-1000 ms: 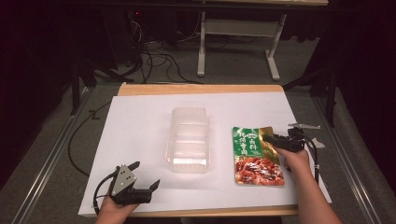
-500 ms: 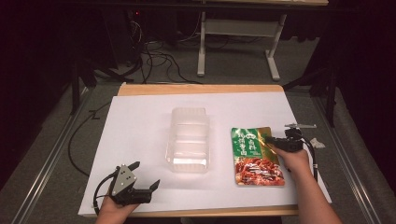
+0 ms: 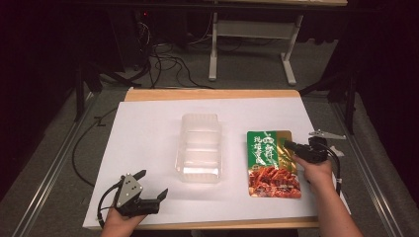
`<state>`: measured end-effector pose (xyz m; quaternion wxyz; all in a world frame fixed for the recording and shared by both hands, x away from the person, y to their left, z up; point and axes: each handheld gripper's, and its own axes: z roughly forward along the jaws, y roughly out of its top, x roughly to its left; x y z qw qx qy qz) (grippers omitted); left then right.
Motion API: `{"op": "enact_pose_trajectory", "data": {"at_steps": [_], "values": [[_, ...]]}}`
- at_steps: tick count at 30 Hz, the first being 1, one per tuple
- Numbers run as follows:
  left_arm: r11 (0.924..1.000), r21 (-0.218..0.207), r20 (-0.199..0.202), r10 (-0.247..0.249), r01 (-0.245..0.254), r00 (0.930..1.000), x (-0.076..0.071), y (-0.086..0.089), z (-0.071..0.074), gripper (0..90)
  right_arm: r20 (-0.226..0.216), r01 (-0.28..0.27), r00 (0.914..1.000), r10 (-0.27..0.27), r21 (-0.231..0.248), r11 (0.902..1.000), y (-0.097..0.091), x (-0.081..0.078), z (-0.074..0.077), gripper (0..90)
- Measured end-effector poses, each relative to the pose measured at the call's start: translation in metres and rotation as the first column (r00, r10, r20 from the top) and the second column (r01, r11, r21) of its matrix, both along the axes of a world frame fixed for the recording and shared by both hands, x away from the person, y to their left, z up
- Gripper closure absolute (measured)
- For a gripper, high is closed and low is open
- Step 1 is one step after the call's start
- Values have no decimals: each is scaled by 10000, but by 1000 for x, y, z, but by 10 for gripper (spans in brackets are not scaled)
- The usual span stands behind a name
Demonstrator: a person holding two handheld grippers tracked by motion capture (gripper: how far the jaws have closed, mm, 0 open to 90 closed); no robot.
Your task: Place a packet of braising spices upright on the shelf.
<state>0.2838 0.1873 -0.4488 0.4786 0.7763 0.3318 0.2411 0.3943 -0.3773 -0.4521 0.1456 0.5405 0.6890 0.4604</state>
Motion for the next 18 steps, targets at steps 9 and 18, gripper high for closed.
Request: {"op": "enact_pose_trajectory", "data": {"at_steps": [9,18], "values": [[10000,-66,61,63,-62,10000,0,1,1,73,1270,-67,9919,-13,622,9980,0,-26,32,900],[9998,-207,158,47,-44,9999,-1,2,3,73,2556,-374,9665,231,512,9980,15,-43,62,900]]}}
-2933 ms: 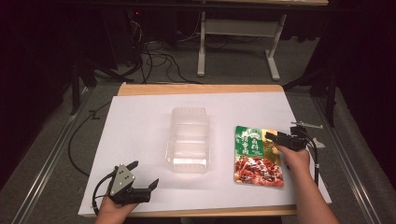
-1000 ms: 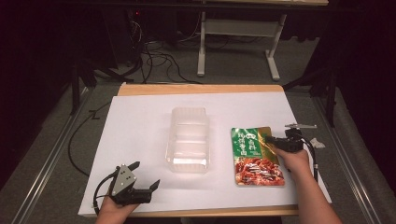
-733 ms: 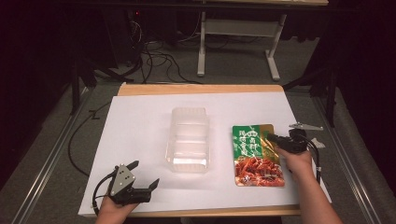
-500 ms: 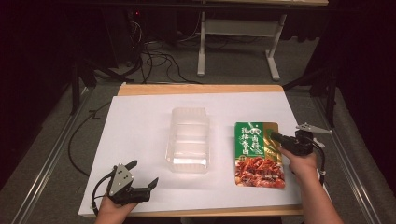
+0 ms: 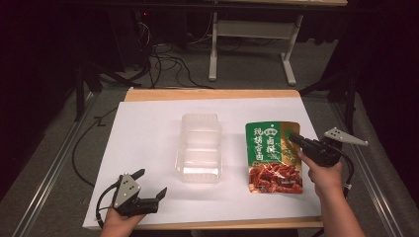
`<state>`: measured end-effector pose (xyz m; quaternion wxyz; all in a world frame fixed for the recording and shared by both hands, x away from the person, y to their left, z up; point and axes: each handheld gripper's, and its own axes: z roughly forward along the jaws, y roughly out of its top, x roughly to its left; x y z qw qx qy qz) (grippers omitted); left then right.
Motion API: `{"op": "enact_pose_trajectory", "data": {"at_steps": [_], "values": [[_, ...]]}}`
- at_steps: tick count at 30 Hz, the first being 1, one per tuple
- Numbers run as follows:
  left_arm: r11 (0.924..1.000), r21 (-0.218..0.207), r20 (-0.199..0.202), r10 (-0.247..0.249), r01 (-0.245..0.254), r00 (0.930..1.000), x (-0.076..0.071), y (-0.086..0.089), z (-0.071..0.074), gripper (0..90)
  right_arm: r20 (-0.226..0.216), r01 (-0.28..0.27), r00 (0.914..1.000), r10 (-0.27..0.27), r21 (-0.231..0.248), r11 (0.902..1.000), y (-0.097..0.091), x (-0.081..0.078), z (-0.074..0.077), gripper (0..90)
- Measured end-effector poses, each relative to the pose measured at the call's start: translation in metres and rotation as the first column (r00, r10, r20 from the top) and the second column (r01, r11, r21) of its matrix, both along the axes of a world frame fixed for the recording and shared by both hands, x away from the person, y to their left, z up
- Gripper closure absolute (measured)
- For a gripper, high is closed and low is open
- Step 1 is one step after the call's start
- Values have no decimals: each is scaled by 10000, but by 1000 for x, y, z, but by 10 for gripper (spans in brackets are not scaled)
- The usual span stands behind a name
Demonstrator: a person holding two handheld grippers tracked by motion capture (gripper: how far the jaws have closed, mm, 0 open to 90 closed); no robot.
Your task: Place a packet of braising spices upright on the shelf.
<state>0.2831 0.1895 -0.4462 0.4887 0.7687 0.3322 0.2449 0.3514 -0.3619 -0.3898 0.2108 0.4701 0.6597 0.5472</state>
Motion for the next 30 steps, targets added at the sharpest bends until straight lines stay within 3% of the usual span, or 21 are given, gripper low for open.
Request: {"op": "enact_pose_trajectory", "data": {"at_steps": [2,3,5,6,11,12,15,16,17,21,25,30], "values": [[10000,-5,8,5,-5,10000,0,0,0,73,197,-44,9998,44,-21,10000,2,-2,3,900],[10000,3,21,8,-8,10000,0,0,0,73,545,-73,9985,79,-108,9999,6,-6,9,900],[10000,-7,24,12,-12,10000,0,0,0,73,652,-62,9978,70,-135,9999,8,-8,13,900],[10000,-16,29,6,-6,10000,0,0,1,72,1005,-25,9949,45,-199,9998,11,-12,18,900],[10000,-12,71,-30,30,10000,-1,0,1,72,1823,-25,9832,57,-179,9998,17,-22,30,900],[10000,-12,71,-30,30,10000,-1,0,1,72,1823,-25,9832,57,-179,9998,17,-22,30,900],[10000,-11,73,-30,30,10000,-1,0,1,72,2535,135,9673,-104,-104,9999,21,-29,38,900],[10000,-11,73,-30,30,10000,-1,0,1,72,2535,135,9673,-104,-104,9999,21,-29,38,900],[10000,-3,62,-37,37,10000,-1,1,1,72,2895,290,9569,-228,-171,9994,23,-31,42,900],[10000,11,65,-26,26,10000,-1,1,1,72,3091,599,9494,-552,-56,9982,22,-32,42,900],[10000,14,45,-32,32,10000,0,0,0,73,3069,786,9483,-807,194,9967,15,-30,41,900],[10000,39,34,-39,39,10000,0,0,0,72,3060,687,9490,-751,318,9971,11,-30,40,900]]}}
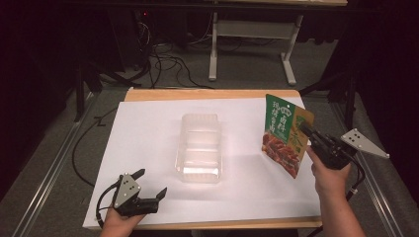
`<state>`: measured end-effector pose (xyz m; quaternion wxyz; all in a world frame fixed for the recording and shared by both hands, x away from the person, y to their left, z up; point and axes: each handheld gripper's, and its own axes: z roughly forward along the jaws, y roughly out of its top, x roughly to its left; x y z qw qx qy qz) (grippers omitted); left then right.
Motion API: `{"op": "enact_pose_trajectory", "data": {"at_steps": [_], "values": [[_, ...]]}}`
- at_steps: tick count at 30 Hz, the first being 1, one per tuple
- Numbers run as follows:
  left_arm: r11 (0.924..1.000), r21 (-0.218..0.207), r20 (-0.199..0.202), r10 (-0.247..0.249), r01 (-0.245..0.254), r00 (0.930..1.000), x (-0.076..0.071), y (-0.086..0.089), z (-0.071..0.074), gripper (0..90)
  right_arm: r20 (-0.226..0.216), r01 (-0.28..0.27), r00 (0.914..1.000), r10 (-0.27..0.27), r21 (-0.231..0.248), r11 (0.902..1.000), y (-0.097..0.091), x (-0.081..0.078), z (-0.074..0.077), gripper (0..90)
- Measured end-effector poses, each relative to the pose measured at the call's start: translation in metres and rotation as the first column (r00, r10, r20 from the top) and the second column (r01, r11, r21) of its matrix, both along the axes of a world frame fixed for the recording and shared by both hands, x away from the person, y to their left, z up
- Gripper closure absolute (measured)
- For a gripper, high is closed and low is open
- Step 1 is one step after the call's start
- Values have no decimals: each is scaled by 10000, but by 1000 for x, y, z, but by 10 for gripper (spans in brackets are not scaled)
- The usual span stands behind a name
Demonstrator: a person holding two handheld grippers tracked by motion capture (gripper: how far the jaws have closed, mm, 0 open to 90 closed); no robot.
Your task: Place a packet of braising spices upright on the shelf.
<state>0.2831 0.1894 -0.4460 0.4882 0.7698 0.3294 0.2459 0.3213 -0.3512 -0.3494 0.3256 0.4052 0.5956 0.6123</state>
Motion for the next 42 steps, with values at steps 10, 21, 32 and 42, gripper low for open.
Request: {"op": "enact_pose_trajectory", "data": {"at_steps": [10,21,32,42], "values": [[10000,0,32,53,-53,10000,-1,1,0,72,78,-60,10000,61,-160,9999,4,-2,2,900],[10000,1,48,68,-68,10000,-2,0,1,73,205,-554,9982,556,-95,9984,13,-3,5,900],[10000,-24,54,14,-13,10000,-2,1,1,72,352,-1756,9838,1757,-58,9844,45,2,10,900],[9999,-98,27,-18,18,10000,-2,2,0,72,992,-2619,9606,2596,100,9650,79,6,26,900]]}}
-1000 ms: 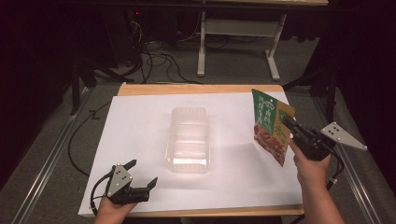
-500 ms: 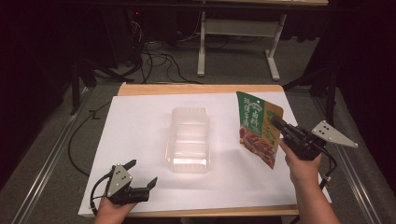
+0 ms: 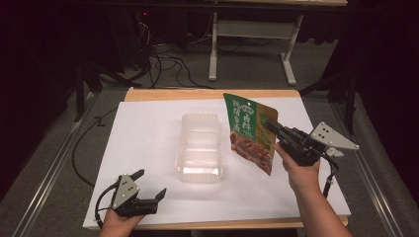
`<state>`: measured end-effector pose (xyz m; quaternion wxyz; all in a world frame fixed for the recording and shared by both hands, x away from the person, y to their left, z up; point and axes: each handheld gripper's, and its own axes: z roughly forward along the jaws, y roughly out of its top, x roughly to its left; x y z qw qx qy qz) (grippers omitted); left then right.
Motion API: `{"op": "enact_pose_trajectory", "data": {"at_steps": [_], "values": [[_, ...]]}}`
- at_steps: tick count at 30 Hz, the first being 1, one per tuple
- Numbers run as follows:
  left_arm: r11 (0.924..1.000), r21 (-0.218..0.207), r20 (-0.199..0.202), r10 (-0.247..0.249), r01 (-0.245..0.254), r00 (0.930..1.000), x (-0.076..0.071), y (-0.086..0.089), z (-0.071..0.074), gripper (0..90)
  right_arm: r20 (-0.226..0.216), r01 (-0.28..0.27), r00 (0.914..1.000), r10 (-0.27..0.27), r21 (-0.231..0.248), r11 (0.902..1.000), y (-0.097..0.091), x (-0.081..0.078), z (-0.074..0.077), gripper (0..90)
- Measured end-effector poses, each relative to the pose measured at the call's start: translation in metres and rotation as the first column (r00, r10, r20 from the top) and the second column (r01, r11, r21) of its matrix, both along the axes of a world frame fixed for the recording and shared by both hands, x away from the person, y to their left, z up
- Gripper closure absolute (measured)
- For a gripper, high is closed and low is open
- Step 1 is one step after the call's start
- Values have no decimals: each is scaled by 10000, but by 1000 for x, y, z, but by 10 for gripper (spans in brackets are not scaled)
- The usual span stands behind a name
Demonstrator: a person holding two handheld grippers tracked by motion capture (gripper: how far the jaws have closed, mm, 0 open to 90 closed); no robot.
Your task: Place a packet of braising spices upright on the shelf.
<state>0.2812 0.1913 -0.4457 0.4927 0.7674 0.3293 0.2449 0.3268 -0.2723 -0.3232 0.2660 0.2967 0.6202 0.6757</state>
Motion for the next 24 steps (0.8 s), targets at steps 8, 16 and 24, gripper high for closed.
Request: {"op": "enact_pose_trajectory", "data": {"at_steps": [8,16,24], "values": [[10000,77,-20,-32,32,10000,0,-1,0,72,350,-424,9985,414,271,9987,20,1,11,900],[10000,44,-15,-27,27,10000,0,-1,0,72,500,-869,9952,844,489,9950,42,3,13,900],[10000,-4,-3,-42,42,10000,0,0,0,72,552,-1423,9887,1392,577,9881,68,4,13,900]]}}
